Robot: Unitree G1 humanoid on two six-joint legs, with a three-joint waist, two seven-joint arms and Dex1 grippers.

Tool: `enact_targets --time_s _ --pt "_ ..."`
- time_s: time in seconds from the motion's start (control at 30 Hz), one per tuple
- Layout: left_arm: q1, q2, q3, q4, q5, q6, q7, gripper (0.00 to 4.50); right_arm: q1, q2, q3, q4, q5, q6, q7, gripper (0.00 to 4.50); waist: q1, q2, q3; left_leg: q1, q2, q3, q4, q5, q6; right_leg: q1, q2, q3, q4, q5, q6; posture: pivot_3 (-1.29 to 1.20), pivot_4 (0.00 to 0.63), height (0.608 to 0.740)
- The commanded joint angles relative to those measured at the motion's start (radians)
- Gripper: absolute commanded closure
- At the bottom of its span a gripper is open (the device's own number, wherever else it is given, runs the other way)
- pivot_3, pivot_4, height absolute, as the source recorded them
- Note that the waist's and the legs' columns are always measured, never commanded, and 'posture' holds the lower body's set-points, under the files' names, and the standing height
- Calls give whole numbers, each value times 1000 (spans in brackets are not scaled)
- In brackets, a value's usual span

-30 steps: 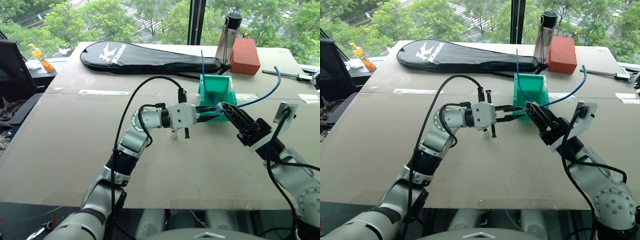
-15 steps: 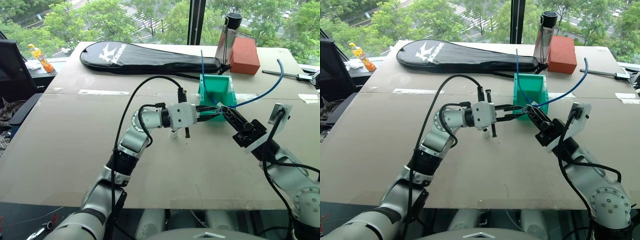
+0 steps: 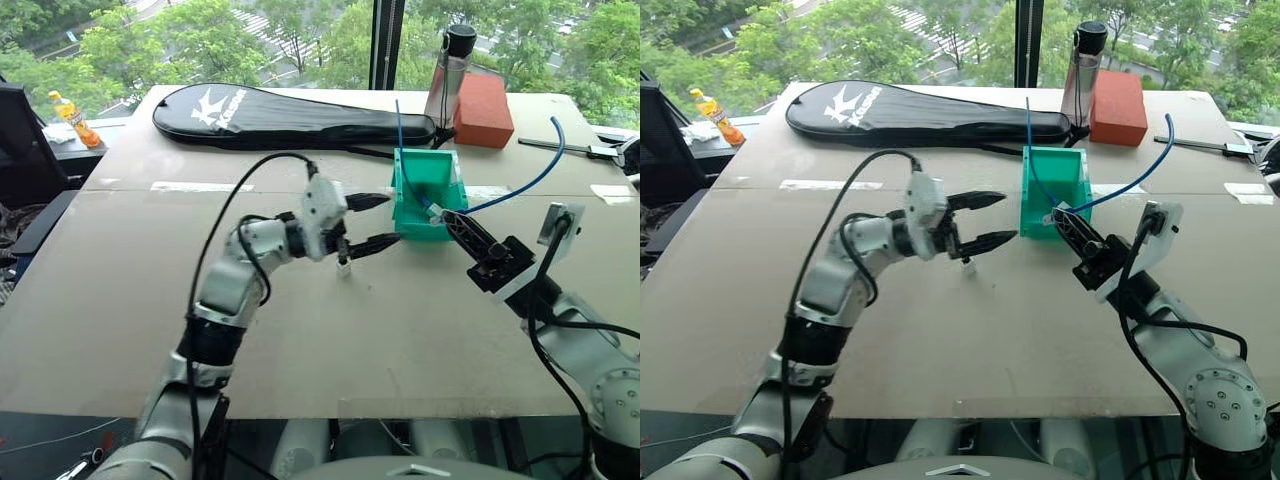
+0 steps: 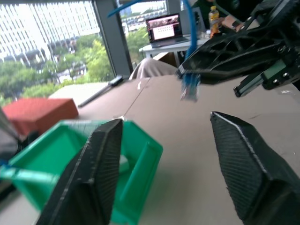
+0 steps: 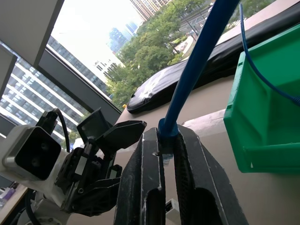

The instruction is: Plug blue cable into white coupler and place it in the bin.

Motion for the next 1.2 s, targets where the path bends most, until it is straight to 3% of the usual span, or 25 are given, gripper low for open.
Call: enact_targets --time_s 0.03,0.17,0.4,0.93,1.03,1.17,1.2 --pt "31 40 83 -49 -49 93 41 1436 0 -20 -32 -13 -10 -14 41 4500 1 0 0 0 0 0 0 0 0 0 0 0 0 0 0 0 150 740" --pt "107 73 115 -22 -18 109 70 1436 -1 -20 -28 1 -26 -15 65 4500 2 0 0 0 0 1 0 0 0 0 0 0 -1 0 0 0 150 740" --pt "233 81 47 -24 37 47 16 1436 -10 -5 2 6 -63 -6 91 4500 12 0 0 0 0 2 -1 0 0 -1 -1 1 -1 0 0 0 150 740" --pt "200 -43 -41 174 238 -176 113 1436 22 -15 -16 -27 -68 -11 80 4500 15 0 0 -1 0 1 -1 0 0 -1 -2 2 -1 0 0 0 150 740" --pt "189 -51 -40 208 255 -205 112 2220 32 -20 -23 -38 -66 -13 74 4500 15 0 0 -1 0 1 -1 0 0 -1 -2 2 -1 0 0 0 150 740" --pt "174 -51 -36 244 252 -234 84 3974 51 -28 -31 -52 -71 -16 72 4500 15 0 0 -1 0 1 -1 0 0 -1 -2 2 -1 0 0 0 150 740" --pt "171 -49 -34 255 249 -244 73 4073 53 -30 -33 -55 -77 -17 75 4500 15 0 0 -1 0 1 -1 0 0 -1 -3 2 -1 0 0 0 150 740"
